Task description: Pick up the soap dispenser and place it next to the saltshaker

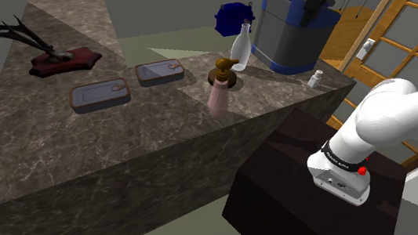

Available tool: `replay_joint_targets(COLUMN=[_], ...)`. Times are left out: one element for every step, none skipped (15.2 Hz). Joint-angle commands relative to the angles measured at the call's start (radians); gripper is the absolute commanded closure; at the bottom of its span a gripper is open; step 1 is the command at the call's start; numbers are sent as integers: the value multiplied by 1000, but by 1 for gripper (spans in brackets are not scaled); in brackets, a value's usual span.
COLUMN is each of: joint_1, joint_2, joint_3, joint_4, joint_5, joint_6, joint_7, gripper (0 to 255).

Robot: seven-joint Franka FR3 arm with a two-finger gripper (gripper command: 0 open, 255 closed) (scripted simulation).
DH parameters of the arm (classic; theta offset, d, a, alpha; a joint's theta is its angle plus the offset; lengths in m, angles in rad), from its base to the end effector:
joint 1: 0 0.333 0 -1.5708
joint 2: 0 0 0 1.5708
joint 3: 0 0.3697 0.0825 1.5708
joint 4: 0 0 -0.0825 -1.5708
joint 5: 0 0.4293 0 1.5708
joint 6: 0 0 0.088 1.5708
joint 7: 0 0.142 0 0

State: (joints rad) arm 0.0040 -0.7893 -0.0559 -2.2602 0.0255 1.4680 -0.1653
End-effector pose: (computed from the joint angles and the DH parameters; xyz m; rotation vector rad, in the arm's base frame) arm 0.3019 -0.0188 0.6343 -3.0698 -0.2038 -0.0045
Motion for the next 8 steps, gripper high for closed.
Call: replay_joint_targets(joint_1=[0, 6, 13, 19, 24, 30, 35, 40], joint_2=[0, 28, 56, 86, 116, 146, 178, 210], joint_3=[0, 13, 25, 37, 50, 62, 74, 86], joint_4=[0, 1, 3, 6, 10, 16, 23, 31], joint_5=[0, 2, 3, 3, 3, 3, 2, 0], joint_6=[0, 24, 47, 70, 93, 114, 136, 156], joint_7=[0, 5, 9, 14, 19, 24, 29, 35], gripper=[0, 0, 0, 0, 0, 0, 0, 0])
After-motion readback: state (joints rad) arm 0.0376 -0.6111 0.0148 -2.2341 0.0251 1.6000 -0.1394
